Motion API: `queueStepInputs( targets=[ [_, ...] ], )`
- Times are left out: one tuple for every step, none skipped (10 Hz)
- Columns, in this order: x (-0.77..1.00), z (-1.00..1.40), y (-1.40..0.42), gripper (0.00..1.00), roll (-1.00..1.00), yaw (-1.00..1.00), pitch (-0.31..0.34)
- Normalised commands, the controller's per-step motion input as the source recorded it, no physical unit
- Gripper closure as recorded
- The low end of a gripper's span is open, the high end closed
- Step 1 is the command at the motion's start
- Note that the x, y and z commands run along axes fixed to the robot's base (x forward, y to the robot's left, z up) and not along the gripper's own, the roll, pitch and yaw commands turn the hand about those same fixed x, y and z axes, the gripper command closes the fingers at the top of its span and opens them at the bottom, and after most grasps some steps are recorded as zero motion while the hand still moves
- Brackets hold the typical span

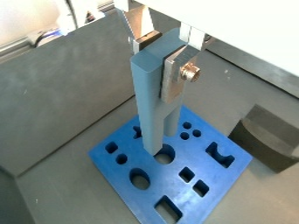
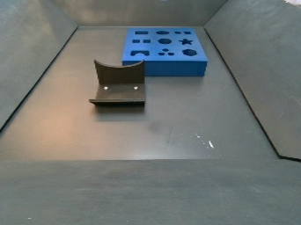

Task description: Insert the square-circle object.

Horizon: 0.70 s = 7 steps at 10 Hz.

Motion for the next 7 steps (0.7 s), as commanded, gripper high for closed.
queueStepInputs(
  targets=[
    [-0.19, -0.47, 0.00, 1.00, -0.29, -0.77, -0.020],
    [-0.19, -0.44, 0.00, 1.00, -0.32, -0.72, 0.000],
    [-0.30, -0.45, -0.06, 1.00, -0.33, -0.59, 0.000],
    [-0.43, -0.42, -0.14, 1.00, -0.35, -0.41, 0.000],
    [-0.54, -0.47, -0.17, 1.00, -0.32, -0.39, -0.019],
    [-0.50, -0.35, -0.15, 1.00, -0.25, -0.48, -0.020],
    [-0.10, -0.13, 0.00, 1.00, -0.02, -0.99, -0.053]
  ],
)
